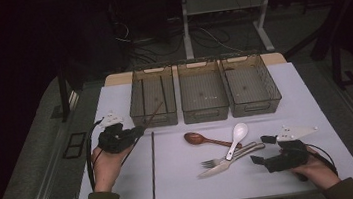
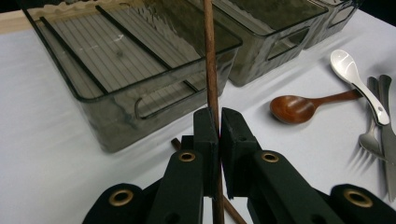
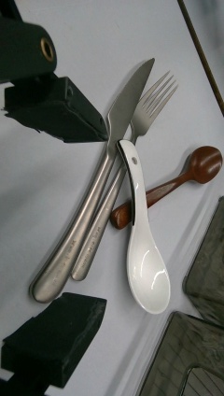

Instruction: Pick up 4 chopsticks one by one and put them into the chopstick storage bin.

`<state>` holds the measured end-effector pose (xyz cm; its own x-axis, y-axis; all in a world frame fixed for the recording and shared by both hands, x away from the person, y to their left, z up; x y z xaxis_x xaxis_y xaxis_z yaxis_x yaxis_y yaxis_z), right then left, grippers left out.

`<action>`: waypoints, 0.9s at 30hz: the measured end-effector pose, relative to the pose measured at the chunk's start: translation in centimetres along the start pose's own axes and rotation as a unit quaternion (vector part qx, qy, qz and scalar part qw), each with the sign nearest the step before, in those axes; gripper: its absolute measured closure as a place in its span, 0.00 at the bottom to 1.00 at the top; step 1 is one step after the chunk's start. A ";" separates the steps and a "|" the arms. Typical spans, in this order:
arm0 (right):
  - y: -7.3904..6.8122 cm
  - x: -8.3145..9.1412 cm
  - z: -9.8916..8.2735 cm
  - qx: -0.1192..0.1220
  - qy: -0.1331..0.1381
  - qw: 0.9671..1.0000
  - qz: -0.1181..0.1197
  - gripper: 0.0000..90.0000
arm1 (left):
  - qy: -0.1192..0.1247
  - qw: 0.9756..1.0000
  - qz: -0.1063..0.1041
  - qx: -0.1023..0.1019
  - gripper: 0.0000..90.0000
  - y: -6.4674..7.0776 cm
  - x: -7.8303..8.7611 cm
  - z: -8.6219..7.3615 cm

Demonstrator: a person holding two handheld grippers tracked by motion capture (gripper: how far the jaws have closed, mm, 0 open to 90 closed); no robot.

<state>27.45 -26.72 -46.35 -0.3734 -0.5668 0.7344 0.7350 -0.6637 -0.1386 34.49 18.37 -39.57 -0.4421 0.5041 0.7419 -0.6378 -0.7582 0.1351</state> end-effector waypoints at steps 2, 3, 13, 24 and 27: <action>0.0 0.0 0.0 0.000 0.000 1.000 0.000 0.18 | -0.002 1.000 0.002 -0.002 0.94 0.0 -0.2 0.3; 0.0 0.0 0.0 0.000 0.000 1.000 0.000 0.18 | -0.001 1.000 0.002 -0.001 0.94 -0.1 -0.4 0.4; 0.1 0.1 0.0 -0.002 0.003 1.000 -0.001 0.18 | 0.001 1.000 0.014 -0.011 0.94 -0.5 -1.6 2.8; 0.2 0.1 0.0 -0.002 0.003 1.000 -0.001 0.18 | 0.011 1.000 0.018 -0.001 0.94 -1.4 -2.8 5.3; 0.2 0.2 0.0 -0.001 0.003 1.000 -0.001 0.18 | 0.014 1.000 0.019 0.001 0.94 -1.8 -3.0 6.0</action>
<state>27.48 -26.93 -46.28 -0.3784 -0.5683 0.7306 0.7326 -0.6663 -0.1389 40.78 15.73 -38.13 -0.4835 0.4863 0.7279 -0.6187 -0.7781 0.1088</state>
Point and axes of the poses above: each handheld gripper's, and its own axes: x roughly backward along the jaws, z roughly out of its top, y roughly to its right, the point moved 3 cm from there along -x, roughly forward along the jaws, and after that the axes turned 13 degrees about -y, right-handed, at the moved point
